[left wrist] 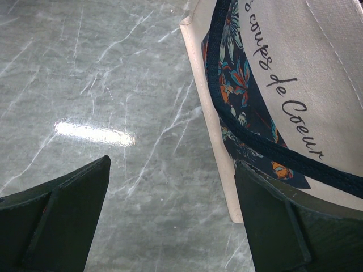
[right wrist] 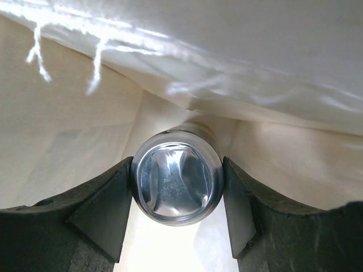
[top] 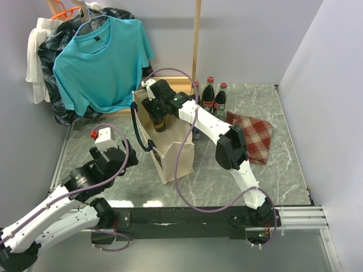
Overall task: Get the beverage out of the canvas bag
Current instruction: Take out the drink from the canvas bag.
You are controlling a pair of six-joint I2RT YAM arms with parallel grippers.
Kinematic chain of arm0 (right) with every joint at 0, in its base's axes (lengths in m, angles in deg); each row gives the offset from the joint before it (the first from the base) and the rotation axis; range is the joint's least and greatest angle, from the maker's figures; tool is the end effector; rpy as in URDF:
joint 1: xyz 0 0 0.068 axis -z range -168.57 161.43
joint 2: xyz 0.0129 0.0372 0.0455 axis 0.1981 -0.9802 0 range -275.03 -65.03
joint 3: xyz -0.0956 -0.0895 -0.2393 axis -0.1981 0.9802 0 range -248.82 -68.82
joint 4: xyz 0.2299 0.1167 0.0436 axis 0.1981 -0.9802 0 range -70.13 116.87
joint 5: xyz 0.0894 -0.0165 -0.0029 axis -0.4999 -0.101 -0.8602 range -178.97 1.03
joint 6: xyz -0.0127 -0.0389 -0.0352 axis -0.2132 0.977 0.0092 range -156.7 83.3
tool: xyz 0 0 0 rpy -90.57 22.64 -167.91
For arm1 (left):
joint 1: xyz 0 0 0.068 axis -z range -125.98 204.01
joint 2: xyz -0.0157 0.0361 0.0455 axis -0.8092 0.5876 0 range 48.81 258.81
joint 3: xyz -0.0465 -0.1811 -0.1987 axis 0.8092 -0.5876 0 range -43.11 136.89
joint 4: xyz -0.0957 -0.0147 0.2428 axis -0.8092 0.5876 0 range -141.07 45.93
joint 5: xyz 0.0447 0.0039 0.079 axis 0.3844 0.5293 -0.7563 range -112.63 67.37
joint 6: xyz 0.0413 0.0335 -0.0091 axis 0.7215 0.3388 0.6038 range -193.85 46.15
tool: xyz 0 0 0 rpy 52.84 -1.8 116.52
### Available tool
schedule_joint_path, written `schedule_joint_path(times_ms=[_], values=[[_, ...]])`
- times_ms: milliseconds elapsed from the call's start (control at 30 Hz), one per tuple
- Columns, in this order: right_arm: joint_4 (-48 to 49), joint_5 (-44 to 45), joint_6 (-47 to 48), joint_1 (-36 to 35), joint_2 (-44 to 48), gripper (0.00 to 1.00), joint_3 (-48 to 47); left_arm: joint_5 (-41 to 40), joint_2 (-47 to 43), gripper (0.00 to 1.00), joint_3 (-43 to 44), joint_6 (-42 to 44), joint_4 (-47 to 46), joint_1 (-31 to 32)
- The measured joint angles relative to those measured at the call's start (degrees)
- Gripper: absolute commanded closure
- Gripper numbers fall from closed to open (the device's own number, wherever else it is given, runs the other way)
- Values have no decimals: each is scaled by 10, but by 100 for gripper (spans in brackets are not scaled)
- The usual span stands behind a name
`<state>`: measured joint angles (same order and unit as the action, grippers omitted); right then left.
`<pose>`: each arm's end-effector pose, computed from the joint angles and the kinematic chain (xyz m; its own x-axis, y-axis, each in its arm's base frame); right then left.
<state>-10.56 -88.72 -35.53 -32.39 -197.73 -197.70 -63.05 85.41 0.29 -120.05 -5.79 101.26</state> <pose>0.3825 0.3668 0.2786 -0.4616 -0.4712 -0.7516 -0.6995 0.7144 -0.0182 0.1007 -0.0748 0.2966 -0.4471 -0.3258 -0.8330 -0.1564 0.9454 -0.2859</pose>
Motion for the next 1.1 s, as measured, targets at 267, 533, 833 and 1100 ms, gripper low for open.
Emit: schedule_joint_path(times_ms=[267,533,833,1100], values=[[-3,10,0,1,26,100,8,0,0,4,0,0,0,0],[-5,17,0,2,59,100,21,0,0,4,0,0,0,0],[-7,19,-3,2,111,100,30,0,-1,4,0,0,-1,0],[-8,13,-7,2,141,100,47,0,-1,4,0,0,-1,0]])
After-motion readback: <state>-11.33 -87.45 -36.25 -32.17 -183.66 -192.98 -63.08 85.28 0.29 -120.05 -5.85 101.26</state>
